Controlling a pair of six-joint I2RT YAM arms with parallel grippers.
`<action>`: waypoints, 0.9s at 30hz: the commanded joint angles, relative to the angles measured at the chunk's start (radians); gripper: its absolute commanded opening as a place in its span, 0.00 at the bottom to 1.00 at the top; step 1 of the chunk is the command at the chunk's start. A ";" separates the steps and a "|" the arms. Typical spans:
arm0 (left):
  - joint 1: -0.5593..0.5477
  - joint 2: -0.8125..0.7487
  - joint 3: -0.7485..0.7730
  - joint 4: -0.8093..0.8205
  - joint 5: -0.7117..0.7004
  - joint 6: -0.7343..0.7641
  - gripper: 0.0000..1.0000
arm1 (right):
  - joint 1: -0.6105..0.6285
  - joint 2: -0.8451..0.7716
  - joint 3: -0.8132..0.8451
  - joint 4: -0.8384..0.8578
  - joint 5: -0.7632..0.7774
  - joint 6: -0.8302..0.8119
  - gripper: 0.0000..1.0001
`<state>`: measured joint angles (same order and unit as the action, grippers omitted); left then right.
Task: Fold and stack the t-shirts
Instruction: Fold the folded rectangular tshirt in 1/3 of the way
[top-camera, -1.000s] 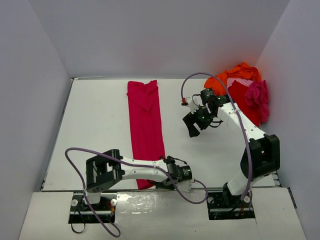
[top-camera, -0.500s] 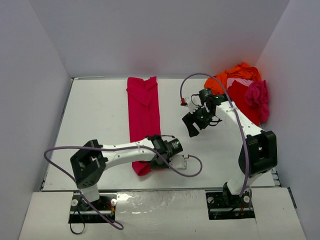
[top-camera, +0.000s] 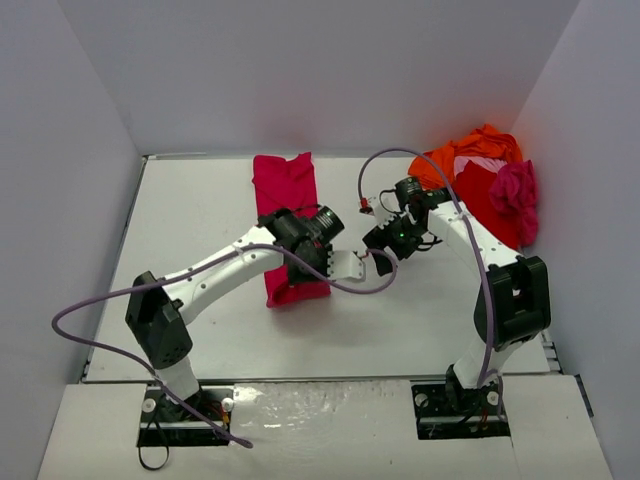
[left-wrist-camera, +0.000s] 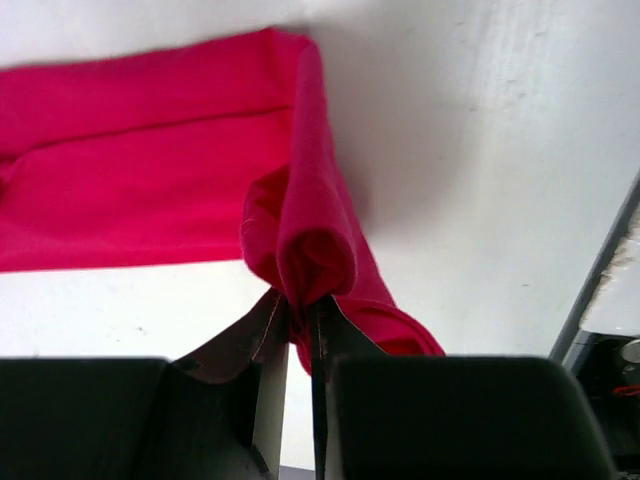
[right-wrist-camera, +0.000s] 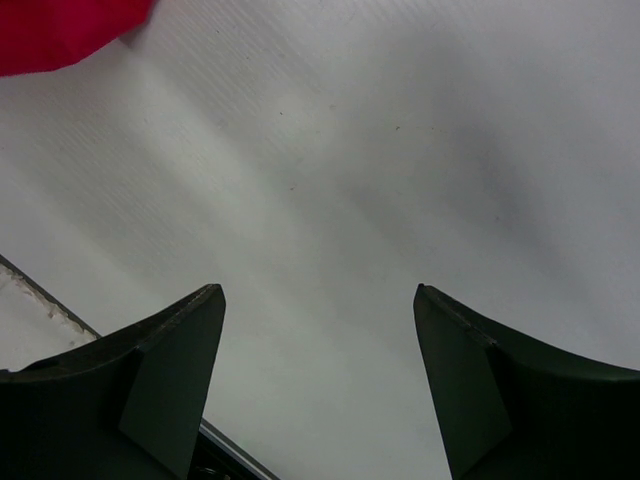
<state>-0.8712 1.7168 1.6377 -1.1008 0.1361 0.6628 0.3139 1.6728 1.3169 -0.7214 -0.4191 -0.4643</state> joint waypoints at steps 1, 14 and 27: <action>0.117 0.043 0.078 0.003 0.019 0.104 0.00 | 0.011 0.006 0.055 -0.010 -0.010 -0.002 0.73; 0.306 0.387 0.483 -0.017 0.100 0.228 0.00 | 0.022 0.060 0.128 -0.012 0.004 -0.064 0.74; 0.427 0.681 1.019 -0.104 0.089 0.282 0.00 | -0.013 0.141 0.116 0.011 -0.007 -0.125 0.74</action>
<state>-0.5378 2.3978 2.4748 -1.2630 0.2234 1.0133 0.2828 1.7965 1.4255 -0.6052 -0.3902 -0.4797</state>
